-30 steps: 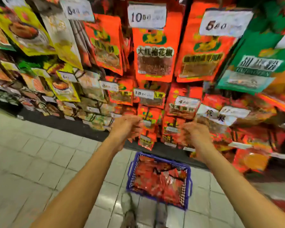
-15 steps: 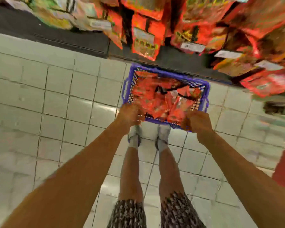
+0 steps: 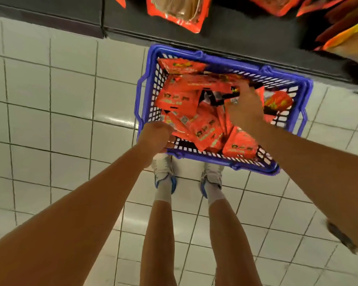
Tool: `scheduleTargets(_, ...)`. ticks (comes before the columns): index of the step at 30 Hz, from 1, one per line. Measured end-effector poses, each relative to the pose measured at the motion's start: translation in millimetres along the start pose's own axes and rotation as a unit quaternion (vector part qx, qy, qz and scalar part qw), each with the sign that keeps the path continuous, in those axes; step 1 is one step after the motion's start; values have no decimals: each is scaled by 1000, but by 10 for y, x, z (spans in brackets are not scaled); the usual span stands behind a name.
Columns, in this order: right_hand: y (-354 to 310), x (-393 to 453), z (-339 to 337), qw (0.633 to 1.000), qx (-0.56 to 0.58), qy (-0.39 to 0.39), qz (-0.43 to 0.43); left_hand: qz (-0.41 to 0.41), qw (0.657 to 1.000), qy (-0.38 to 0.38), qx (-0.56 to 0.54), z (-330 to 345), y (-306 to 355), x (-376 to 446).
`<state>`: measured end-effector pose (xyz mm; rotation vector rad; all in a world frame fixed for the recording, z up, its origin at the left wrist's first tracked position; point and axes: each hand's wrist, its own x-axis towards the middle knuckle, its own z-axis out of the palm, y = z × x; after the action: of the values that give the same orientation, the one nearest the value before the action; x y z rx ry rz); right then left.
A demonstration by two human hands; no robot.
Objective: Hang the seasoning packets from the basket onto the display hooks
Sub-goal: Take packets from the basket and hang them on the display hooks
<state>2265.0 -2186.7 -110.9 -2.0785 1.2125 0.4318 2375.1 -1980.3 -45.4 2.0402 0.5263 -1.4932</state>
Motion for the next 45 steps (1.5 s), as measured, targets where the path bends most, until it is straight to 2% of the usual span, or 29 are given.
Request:
scheduleTargets(5, -208, 320, 165, 990, -64, -58, -108, 3, 999, -2, -42, -27, -33, 298)
scheduleTargets(8, -284, 193, 127, 987, -3, -29, -156, 61, 998, 23, 22, -71, -60, 367)
scheduleTargets(10, -343, 52, 17, 982, 26, -43, -183, 129, 990, 42, 36, -138, -27, 342)
scheduleTargets(12, -396, -84, -105, 979, 59, -96, -172, 223, 975, 15, 19, -221, 28, 307)
scheduleTargets(14, -475, -217, -198, 966, 139, -168, -137, 274, 960, -21, 47, -288, 59, 305)
scheduleTargets(16, -543, -283, -216, 942, 236, -222, -87, 249, 962, -26, 106, -327, 67, 306)
scheduleTargets(18, -552, -262, -177, 923, 283, -252, -58, 218, 965, -7, 143, -341, 11, 319)
scheduleTargets(20, -485, -175, -53, 931, 289, -223, -23, 214, 967, 18, 134, -359, -113, 329)
scheduleTargets(23, -237, 25, 220, 974, 201, -96, 31, 189, 979, 19, 67, -425, -310, 365)
scheduleTargets(25, -122, 129, 365, 994, 85, -61, -4, 159, 987, 1, 14, -462, -417, 411)
scheduleTargets(28, -97, 266, 540, 991, -63, -70, -97, 146, 989, -6, -26, -514, -526, 486)
scheduleTargets(31, -222, 373, 657, 987, -99, -55, -119, 143, 987, -17, -66, -582, -567, 492)
scheduleTargets(35, -466, 392, 480, 991, -1, 15, -135, 150, 981, -29, -115, -694, -522, 367)
scheduleTargets(37, -613, 271, 258, 989, 91, 15, -116, 155, 979, -32, -131, -757, -461, 258)
scheduleTargets(40, -779, 6, -191, 964, 249, 6, -98, 166, 974, -28, -151, -855, -316, 78)
scheduleTargets(45, -1075, -473, -1005, 943, 295, 61, -144, 198, 957, -33, -208, -1005, 57, -508)
